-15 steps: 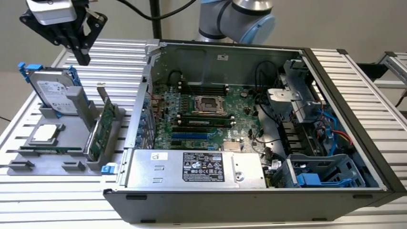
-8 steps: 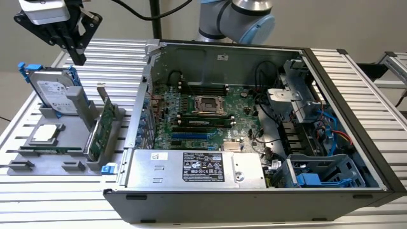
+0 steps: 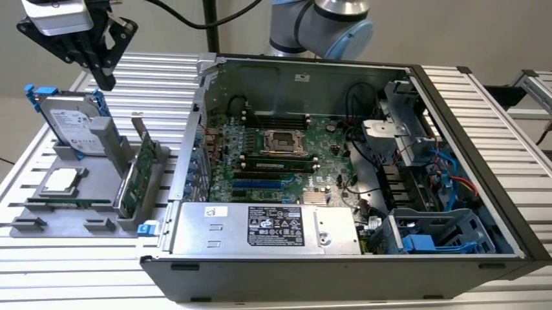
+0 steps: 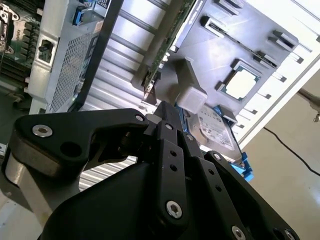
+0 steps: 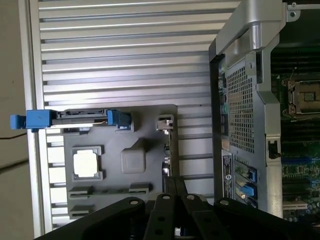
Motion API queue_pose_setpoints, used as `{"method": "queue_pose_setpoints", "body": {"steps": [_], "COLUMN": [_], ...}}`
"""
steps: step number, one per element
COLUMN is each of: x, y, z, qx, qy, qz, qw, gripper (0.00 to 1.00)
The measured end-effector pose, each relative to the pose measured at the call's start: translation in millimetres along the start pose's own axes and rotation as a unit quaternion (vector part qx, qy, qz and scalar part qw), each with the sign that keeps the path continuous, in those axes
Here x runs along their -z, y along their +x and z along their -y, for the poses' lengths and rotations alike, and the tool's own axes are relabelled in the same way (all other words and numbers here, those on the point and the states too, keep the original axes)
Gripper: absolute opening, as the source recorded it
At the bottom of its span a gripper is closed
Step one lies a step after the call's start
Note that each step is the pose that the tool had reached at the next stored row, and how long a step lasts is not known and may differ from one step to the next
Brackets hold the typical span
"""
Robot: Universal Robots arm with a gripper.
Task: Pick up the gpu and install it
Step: 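Reach for the gpu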
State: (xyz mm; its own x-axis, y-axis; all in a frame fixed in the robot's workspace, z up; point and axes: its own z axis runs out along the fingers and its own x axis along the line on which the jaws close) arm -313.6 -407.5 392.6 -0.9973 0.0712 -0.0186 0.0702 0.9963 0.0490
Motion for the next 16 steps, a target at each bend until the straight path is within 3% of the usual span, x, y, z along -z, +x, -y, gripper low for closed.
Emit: {"method": "queue_pose_setpoints", "body": {"steps": [16], "x": [1.2], "y": [-1.9], "z": [24.5], "qx": [0.000], "qy": [0.0000], "qz": [-0.0003], "qw": [1.0000], "gripper": [0.00]}}
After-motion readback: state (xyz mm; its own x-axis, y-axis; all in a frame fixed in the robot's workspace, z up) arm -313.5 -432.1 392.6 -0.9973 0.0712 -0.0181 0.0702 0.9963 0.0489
